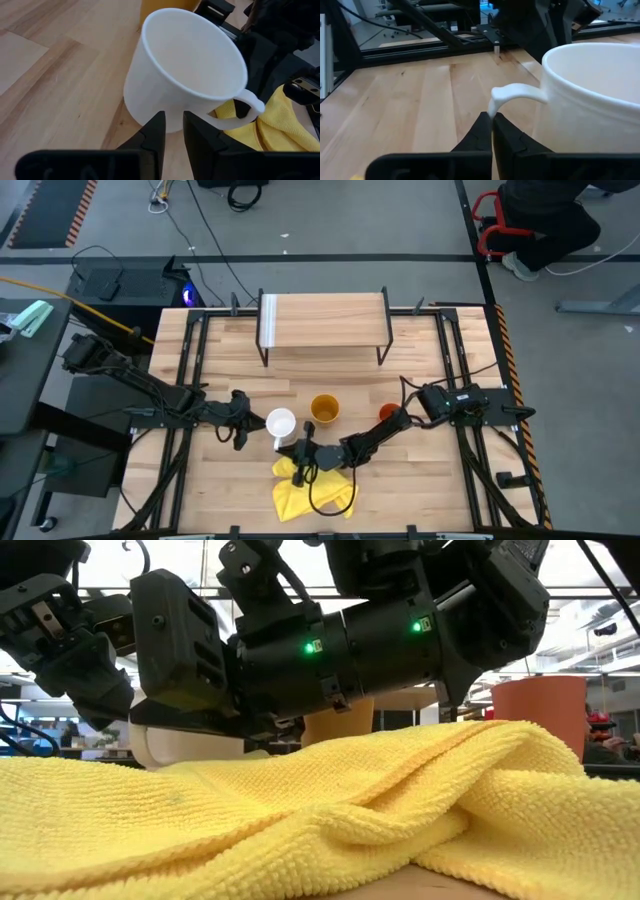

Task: Stack small to large cups/mugs on shelf
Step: Put the white mug on the shelf

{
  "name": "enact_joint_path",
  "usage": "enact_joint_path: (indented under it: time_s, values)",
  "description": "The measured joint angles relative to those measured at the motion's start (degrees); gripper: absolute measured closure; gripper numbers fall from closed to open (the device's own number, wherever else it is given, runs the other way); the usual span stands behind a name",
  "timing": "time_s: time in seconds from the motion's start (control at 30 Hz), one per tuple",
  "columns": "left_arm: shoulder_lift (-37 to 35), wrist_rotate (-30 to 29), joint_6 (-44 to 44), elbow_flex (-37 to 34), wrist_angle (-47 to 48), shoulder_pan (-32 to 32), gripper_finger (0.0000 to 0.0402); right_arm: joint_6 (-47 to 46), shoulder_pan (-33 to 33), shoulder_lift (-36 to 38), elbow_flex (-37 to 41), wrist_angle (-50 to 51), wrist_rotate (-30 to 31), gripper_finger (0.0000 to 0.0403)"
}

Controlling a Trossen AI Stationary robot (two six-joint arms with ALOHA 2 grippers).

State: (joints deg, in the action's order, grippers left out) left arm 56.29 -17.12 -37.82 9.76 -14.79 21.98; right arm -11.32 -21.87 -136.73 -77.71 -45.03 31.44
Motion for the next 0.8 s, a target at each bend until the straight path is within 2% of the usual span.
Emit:
enact_joint_path:
  time_s: [0.57,0.8]
  values:
    - [0.0,0.0,0.1,0.0,0.0,0.0,0.0331,3.5,-2.0,0.2,-0.1,-3.1,1.7,0.0402]
    - [0.0,0.0,0.1,0.0,0.1,0.0,0.0333,4.2,-2.7,4.7,-0.7,4.0,2.3,0.0402]
